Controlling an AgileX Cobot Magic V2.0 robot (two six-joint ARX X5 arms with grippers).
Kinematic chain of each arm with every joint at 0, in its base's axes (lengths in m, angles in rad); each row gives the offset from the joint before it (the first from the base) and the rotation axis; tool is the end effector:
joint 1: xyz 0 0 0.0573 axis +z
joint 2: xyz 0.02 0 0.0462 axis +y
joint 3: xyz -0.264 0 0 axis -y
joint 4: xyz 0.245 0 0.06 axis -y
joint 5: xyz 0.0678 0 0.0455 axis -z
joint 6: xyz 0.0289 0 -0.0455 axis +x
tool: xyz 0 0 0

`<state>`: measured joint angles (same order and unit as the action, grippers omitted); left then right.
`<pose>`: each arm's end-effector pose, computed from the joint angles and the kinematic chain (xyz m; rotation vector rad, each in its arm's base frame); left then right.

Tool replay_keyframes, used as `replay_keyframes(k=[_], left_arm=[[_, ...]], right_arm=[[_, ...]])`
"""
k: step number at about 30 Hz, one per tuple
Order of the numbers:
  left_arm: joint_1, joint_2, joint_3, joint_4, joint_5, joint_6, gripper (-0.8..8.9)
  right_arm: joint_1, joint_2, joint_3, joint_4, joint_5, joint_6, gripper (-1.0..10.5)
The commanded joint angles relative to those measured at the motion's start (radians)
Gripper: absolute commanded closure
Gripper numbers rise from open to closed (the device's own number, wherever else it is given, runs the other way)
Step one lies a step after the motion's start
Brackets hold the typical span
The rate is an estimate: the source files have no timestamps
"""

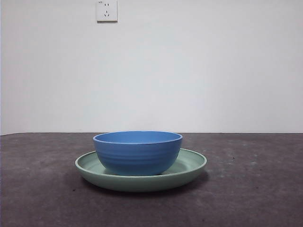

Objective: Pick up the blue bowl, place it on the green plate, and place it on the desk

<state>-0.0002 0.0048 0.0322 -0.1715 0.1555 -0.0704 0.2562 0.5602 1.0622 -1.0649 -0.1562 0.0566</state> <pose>0.0946 -0.0045 0.1576 -0.0813 0.1492 -0.1503 0.0605 0.0205 0.3628 0.0260 0.5772 0.3852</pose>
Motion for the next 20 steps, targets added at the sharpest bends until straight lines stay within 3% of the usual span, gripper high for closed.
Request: replay_keyframes(k=[1, 7, 13, 20], left_arm=[[0.003, -0.002, -0.021, -0.008, -0.006, -0.002, 7.85], [0.003, -0.002, -0.021, -0.008, -0.006, -0.002, 7.85], [0.003, -0.002, -0.021, -0.008, -0.006, -0.002, 7.85], [0.003, -0.002, -0.021, -0.008, -0.006, -0.002, 7.85]], right_arm=[[-0.071, -0.084, -0.157, 0.239, 0.003, -0.028, 9.1], [-0.245, -0.332, -0.593, 0.655, 0.002, -0.026, 9.1], [-0.344, -0.517, -0.872, 0.751, 0.008, -0.035, 9.1], [-0.377, -0.557, -0.999, 0.809, 0.011, -0.04, 9.1]])
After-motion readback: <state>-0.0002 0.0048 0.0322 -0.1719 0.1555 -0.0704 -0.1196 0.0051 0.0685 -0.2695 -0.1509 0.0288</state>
